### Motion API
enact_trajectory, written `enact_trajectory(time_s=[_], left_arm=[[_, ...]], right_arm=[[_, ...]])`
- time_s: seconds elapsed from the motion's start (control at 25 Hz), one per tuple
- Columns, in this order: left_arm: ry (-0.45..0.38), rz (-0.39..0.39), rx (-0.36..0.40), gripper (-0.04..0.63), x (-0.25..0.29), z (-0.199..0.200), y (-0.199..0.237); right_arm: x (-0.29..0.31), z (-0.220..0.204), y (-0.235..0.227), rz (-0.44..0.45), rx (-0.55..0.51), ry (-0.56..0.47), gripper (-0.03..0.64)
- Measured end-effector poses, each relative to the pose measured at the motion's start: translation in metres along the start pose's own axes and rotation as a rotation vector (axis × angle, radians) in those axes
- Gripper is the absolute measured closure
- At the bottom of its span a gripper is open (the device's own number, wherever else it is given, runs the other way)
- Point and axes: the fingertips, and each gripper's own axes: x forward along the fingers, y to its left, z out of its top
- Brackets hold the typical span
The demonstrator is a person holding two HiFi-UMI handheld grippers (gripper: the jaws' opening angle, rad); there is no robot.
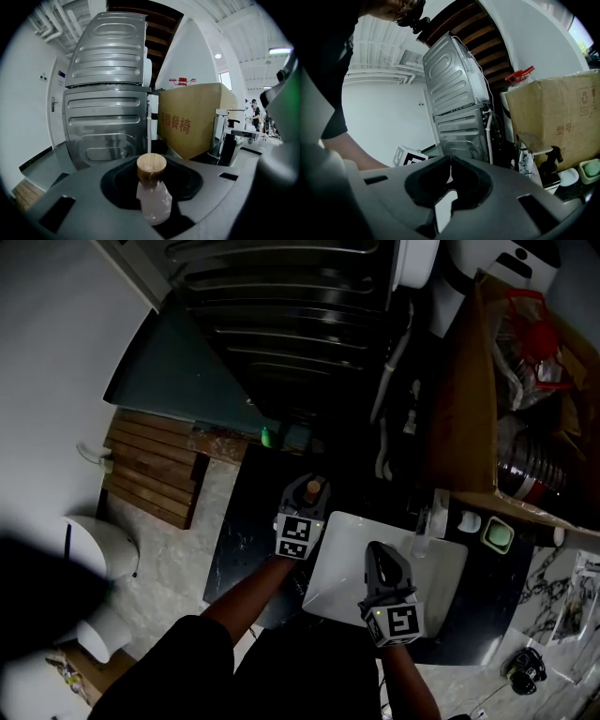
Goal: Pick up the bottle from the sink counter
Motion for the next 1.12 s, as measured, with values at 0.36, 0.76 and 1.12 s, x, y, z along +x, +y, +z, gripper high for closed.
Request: enact_trajectory(time_s=[0.36,0.76,1.12], left_arm=[[0.030,0.023,0.018,0.388,0.005,-0.008,0.000],[0.058,0.009,-0.045,0.301,0.007,-0.017,0.005],[0.152,-0.030,-0.027,0.224,0.013,-0.046,-0.003]], right_arm=[[-0.004,-0.006,0.007,-0.001,0.020,0.000,0.578],[-0.006,-0.004,0.005,-0.001,0.022,-0.008,0.578],[-0.003,-0.010,0.004,0.001,0.019,0.022,0.578]])
